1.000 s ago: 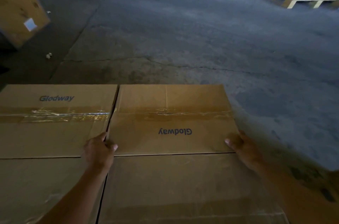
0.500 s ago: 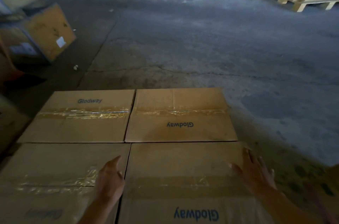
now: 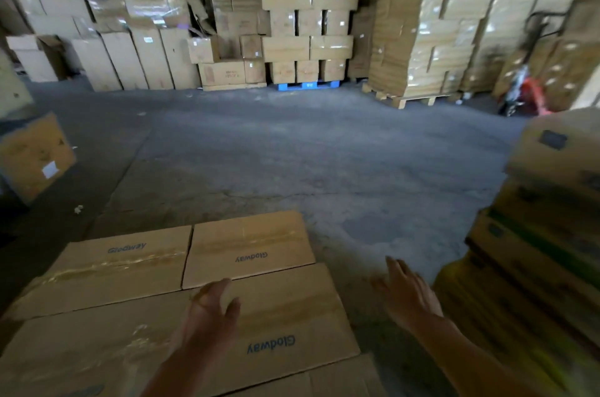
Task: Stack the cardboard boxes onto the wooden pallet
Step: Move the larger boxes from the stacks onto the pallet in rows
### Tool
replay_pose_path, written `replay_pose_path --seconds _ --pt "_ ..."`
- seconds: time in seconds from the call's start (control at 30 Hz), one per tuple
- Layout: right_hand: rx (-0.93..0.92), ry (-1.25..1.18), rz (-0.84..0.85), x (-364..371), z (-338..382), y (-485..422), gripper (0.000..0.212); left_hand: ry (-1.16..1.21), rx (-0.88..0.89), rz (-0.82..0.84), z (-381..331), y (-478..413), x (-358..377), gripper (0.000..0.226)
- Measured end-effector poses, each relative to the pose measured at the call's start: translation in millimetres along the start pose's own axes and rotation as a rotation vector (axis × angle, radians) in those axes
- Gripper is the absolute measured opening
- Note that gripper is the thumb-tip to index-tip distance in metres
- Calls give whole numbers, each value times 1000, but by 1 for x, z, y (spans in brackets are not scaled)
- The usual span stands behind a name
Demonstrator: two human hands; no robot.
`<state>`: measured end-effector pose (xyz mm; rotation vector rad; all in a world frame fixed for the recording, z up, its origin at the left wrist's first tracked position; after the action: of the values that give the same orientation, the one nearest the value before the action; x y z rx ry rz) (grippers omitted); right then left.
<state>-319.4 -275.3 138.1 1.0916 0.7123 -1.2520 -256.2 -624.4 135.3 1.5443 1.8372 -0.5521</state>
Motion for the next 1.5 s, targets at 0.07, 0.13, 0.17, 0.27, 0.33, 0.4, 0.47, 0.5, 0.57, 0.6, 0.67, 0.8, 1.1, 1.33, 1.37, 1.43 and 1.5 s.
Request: replay_pose_path --seconds 0.07,0.13,0.17,0.27,0.33,0.4,0.47,0.5,0.57,0.6,0.67,0.8,1.1,1.33,1.37,1.43,1.5 --pt "52 -21 -50 -34 -28 55 63 -59 94 -10 -33 40 -1 43" --pt "120 -53 -85 -62 -56 113 59 -136 147 29 -65 77 2 45" --pt "145 -75 -103 -75 -70 140 58 -173 162 46 -81 94 4 46" --pt "179 -164 -207 -120 -111 208 56 -130 223 53 -141 125 9 47" --pt "206 -251 -288 -153 -140 242 52 -109 310 73 -186 138 17 52" --pt "262 -286 -373 -183 -170 266 45 -145 409 93 -234 145 25 54" --pt "299 -304 -437 -210 -198 282 41 -188 497 81 -284 147 33 53" --pt "311 -311 -468 -222 -211 288 39 -195 544 79 -309 147 39 53" --pt "340 -312 -542 -244 -239 295 40 -191 625 103 -354 147 55 54" --pt "355 -313 -578 -254 -254 297 42 -190 656 117 -375 146 65 54" --pt "394 -313 -617 -276 -282 293 50 -199 698 130 -415 139 86 55" --pt "467 -310 -686 -318 -335 269 63 -148 777 149 -490 118 130 55" --pt "515 -328 -668 -383 -429 176 76 -73 777 235 -609 49 229 57" --pt "536 -405 -639 -392 -461 105 70 -91 731 252 -652 -25 276 53" --pt "554 -411 -636 -393 -466 97 70 -94 737 255 -659 -37 281 53" --pt "623 -431 -648 -396 -479 78 72 -90 748 265 -676 -67 294 53" --pt "695 -471 -668 -403 -492 60 72 -97 773 285 -699 -98 308 54"
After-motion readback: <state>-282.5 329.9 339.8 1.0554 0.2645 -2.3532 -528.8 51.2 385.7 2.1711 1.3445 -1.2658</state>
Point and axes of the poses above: each hand's wrist, its own y-axis away from the middle knuckle, its own x-axis out of the palm, z = x × y, the point moved 5 cm from there along -y, towards the middle knuckle, and after that the axes turned 8 degrees about z, right-handed, at the moved point
